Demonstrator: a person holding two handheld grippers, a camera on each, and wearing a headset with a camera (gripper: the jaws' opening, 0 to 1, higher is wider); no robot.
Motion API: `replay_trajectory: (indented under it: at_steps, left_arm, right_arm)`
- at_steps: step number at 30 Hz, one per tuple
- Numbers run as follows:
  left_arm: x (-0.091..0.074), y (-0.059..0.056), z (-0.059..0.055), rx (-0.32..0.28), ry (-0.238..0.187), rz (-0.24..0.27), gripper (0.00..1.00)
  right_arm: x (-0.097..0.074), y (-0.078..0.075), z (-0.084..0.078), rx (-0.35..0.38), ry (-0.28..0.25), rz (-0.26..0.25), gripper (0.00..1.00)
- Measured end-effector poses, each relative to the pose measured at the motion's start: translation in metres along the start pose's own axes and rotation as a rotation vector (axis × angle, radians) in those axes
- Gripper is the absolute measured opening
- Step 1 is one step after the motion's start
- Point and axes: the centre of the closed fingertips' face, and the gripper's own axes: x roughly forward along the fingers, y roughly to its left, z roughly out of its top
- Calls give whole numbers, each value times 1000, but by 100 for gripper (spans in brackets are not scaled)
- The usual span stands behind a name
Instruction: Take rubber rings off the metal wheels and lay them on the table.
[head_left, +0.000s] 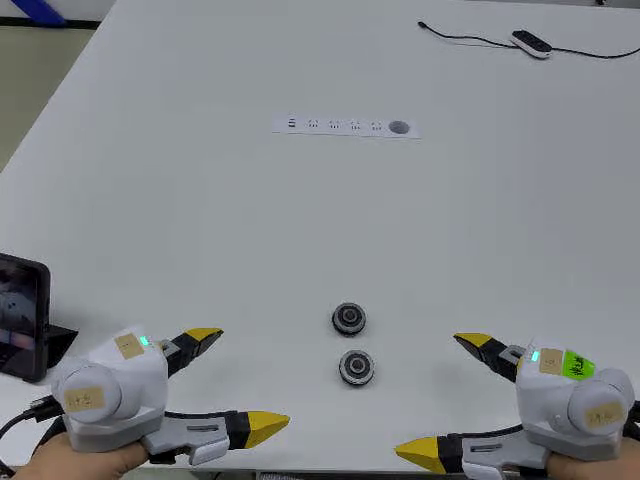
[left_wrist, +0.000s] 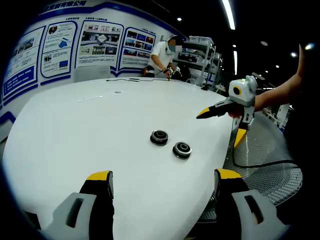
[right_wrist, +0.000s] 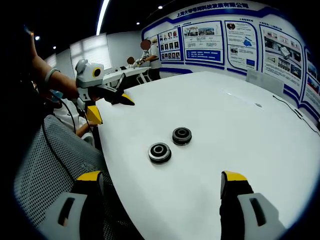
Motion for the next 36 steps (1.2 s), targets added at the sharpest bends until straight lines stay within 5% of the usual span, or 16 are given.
replay_trajectory:
  at_steps: [36]
  left_arm:
    - [33, -29, 19, 67, 24, -91, 52]
  right_arm:
    - [20, 19, 0, 53, 1, 38, 96]
